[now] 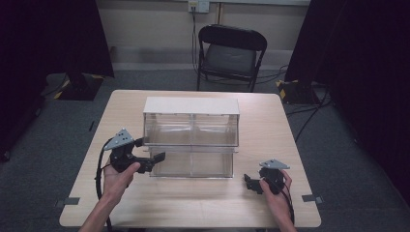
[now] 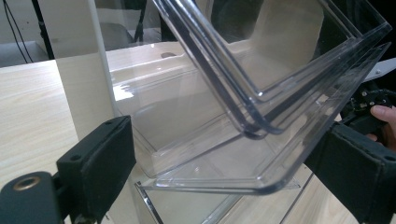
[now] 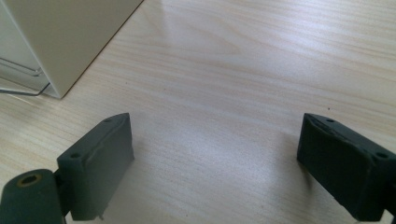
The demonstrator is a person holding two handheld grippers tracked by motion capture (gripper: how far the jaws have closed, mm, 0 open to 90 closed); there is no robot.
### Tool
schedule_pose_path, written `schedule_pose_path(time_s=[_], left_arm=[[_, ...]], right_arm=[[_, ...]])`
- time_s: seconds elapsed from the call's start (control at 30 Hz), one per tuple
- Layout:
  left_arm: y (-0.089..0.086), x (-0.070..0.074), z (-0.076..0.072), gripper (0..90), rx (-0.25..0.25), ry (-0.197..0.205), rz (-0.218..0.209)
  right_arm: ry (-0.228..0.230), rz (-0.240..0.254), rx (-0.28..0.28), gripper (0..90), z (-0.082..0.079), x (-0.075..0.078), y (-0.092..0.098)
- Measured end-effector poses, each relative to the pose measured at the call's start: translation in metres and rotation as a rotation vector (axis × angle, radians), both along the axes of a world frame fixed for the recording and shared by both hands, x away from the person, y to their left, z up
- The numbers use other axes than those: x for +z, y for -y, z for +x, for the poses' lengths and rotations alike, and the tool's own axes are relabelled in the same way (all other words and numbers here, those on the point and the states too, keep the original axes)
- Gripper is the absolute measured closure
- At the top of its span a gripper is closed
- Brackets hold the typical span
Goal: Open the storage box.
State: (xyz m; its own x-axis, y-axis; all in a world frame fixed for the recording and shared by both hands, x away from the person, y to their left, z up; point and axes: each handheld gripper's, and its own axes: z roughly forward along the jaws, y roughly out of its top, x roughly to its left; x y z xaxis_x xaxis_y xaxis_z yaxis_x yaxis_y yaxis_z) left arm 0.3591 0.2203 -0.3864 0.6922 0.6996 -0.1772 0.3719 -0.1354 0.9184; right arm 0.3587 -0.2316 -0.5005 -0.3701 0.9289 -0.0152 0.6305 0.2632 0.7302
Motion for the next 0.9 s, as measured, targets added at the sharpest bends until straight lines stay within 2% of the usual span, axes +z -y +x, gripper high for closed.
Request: schedule_pose_path(time_s=[0.9], left_arm=[[0.0007, 0.0006, -0.0004, 8.1, 0.001, 0.004, 0.009]], right_arm=[[0.0, 0.0, 0.0, 9.9, 0.0, 0.0, 0.0]])
